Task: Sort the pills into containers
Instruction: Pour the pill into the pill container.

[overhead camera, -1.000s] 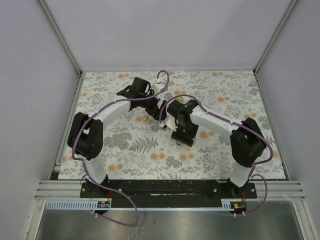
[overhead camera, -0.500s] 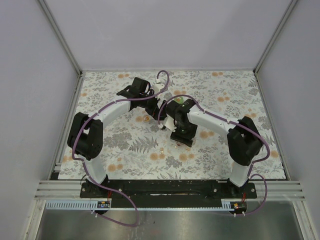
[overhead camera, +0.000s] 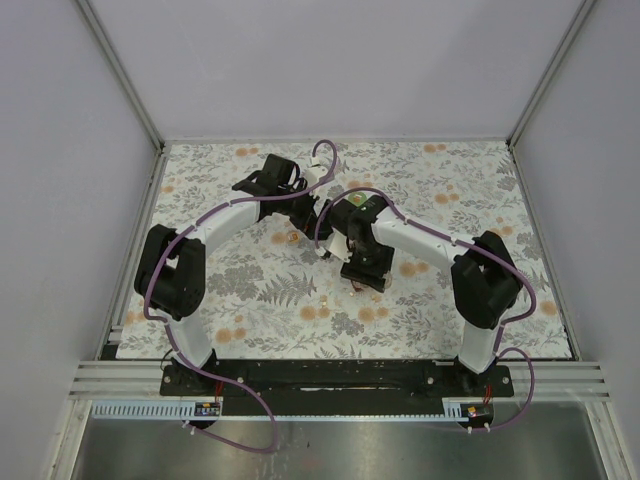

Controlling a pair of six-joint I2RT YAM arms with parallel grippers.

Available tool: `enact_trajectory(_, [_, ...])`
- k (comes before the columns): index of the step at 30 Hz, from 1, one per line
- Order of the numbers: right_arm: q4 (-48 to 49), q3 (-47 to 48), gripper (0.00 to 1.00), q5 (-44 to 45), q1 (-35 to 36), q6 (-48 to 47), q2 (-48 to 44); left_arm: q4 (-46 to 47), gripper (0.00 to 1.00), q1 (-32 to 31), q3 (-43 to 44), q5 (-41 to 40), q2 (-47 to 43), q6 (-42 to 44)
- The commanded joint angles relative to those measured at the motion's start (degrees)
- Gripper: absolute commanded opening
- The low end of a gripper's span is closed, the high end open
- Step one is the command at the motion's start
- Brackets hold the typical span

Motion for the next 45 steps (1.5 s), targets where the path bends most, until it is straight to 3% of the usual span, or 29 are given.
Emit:
enact_trajectory(1, [-2.33, 3.0, 0.0, 1.38, 0.97, -1.33, 0.61, 1.4, 0.99, 0.34, -0.21, 1.73, -3.53, -0.01])
enact_trajectory(45, [-6.64, 6.87, 0.0, 3.32, 1.68, -2.91, 3.69, 1.57, 0.99, 1.22, -0.39, 1.99, -4.15, -0.18])
